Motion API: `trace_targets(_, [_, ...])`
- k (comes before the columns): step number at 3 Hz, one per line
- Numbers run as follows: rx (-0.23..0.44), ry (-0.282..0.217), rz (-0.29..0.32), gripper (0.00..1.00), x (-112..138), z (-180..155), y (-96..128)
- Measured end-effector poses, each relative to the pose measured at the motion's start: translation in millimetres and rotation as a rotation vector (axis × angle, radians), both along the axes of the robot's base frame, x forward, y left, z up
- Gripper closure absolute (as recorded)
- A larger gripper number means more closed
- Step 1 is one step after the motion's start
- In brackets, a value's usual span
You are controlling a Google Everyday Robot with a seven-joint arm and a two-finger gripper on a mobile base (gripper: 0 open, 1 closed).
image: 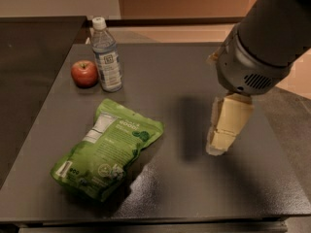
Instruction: Pick green rice chip bag
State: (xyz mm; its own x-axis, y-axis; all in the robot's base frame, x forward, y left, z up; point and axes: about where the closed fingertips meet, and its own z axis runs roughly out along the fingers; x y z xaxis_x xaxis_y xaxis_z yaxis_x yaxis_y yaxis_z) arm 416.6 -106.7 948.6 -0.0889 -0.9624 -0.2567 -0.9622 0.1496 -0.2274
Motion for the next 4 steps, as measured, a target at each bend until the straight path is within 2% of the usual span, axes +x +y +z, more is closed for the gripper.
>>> trace_targets(2, [0.111,0.042,0.049,0.00,-11,-44,97])
trace_targets(3, [0.127,0.063,0.134,0.00,-14,-60,138])
trace_targets(4, [0.091,0.073,0.281,0.00,-16,-72,175])
